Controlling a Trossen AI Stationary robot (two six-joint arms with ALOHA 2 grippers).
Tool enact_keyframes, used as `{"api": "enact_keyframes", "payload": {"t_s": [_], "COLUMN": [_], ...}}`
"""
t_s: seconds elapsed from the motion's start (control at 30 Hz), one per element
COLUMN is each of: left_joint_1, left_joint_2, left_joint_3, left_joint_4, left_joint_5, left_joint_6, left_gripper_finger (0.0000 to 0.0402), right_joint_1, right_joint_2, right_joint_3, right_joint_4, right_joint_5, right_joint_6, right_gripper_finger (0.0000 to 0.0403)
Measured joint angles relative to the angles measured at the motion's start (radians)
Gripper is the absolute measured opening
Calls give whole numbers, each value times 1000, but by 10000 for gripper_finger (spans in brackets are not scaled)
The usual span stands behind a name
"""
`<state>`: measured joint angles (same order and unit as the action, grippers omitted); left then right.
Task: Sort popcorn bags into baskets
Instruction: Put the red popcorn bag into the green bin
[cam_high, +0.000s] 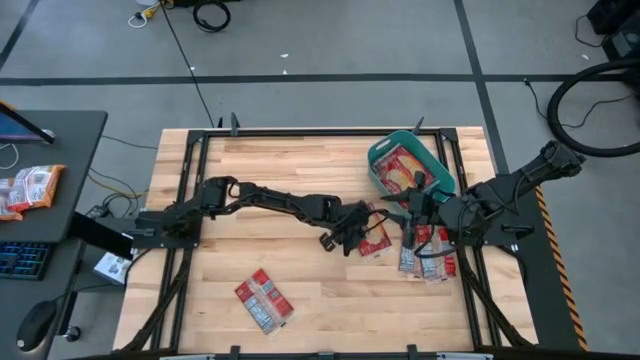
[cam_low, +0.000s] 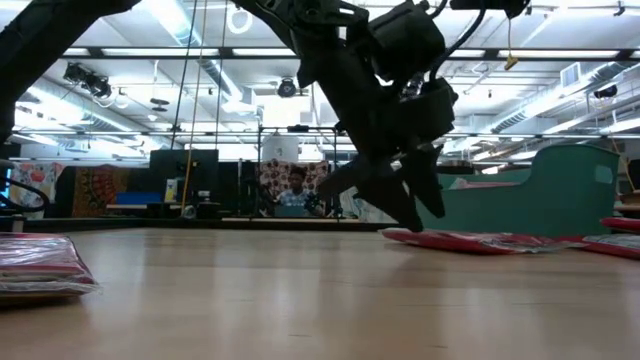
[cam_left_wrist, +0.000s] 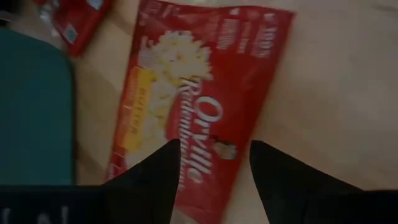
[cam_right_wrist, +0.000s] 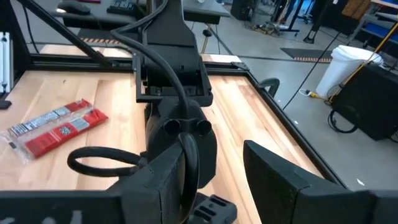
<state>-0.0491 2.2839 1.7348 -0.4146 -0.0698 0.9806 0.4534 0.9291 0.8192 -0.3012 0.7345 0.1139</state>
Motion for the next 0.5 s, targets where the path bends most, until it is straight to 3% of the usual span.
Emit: {"api": "enact_keyframes", "payload": {"t_s": [0.5], "left_joint_1": [7], "left_joint_2": [8], "left_joint_3": [-36], "left_joint_4": [56], "left_joint_5": [-26], "left_joint_6": [110], "left_gripper_finger": [183], "right_joint_1": [-1], "right_joint_2": [1], "right_joint_3": [4], "right_joint_4": [20], "right_joint_5": [4], "right_joint_6": [10], "right_gripper_finger": [168]}}
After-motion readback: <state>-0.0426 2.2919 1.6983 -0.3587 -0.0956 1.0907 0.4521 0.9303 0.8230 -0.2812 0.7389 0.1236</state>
